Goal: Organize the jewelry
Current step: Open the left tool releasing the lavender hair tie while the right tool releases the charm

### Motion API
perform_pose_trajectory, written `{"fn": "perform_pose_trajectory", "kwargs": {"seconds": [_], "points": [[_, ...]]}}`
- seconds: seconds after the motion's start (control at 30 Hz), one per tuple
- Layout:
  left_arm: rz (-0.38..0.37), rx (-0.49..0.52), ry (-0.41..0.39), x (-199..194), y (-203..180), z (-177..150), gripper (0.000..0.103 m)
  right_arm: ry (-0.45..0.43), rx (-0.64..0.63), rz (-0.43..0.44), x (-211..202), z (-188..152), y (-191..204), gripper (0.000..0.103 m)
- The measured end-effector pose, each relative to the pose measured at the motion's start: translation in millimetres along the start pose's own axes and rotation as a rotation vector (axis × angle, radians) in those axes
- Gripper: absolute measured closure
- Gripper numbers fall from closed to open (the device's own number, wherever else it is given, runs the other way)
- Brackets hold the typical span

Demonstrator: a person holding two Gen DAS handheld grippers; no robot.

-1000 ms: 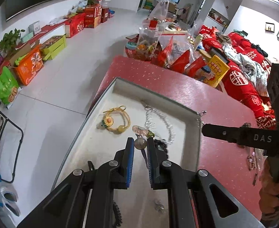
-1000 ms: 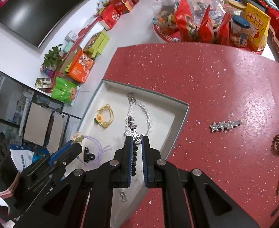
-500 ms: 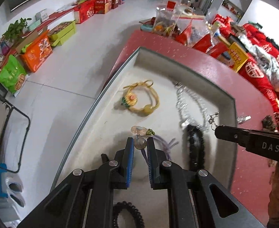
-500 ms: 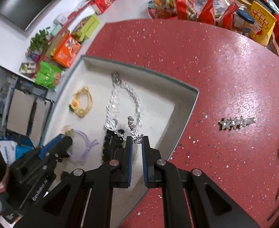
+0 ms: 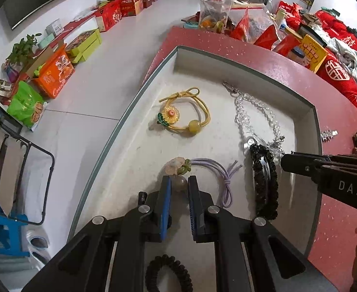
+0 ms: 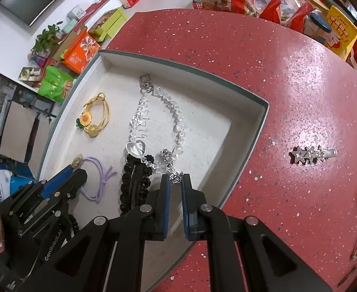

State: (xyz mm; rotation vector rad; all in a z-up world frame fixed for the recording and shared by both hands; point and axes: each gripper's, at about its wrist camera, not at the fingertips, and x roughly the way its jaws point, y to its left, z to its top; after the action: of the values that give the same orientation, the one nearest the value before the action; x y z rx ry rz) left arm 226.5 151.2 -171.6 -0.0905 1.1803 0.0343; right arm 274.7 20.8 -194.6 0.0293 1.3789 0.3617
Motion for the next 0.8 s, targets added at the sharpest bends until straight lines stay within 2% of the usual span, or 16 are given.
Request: {"fn": "perform_pose_trajectory", "kwargs": {"seconds": [0.33, 0.53, 0.63, 0.67, 0.7, 0.73, 0.77, 0.8], "points": [[0.011, -0.001, 0.028, -4, -2, 1, 0.087, -0.004, 0.041, 0.032, -5, -3, -12, 0.092], [0.003, 0.005, 0.042, -6, -3, 1, 0.087, -0.022, 0.052, 0.069, -17, -5, -17, 0.080], [0.017, 0.015, 0.034, -9, -6, 1, 0.087, -0.030, 0.056, 0.073, -23, -8, -18, 0.077], [0.018, 0.020, 0.032, -9, -8, 1, 0.077, -0.035, 0.059, 0.073, -26, -9, -20, 0.076], [0.017, 0.022, 0.030, -10, -8, 1, 0.034, -0.040, 0.061, 0.073, -29, -10, -22, 0.075], [0.025, 0.017, 0.018, -13, -8, 0, 0.013, -0.047, 0.065, 0.072, -32, -11, -23, 0.075], [0.038, 0.006, -0.021, -20, -8, -1, 0.003, -0.055, 0.070, 0.069, -36, -13, -26, 0.075], [0.041, 0.008, -0.038, -23, -9, -1, 0.003, -0.062, 0.074, 0.068, -40, -15, -29, 0.075]]}}
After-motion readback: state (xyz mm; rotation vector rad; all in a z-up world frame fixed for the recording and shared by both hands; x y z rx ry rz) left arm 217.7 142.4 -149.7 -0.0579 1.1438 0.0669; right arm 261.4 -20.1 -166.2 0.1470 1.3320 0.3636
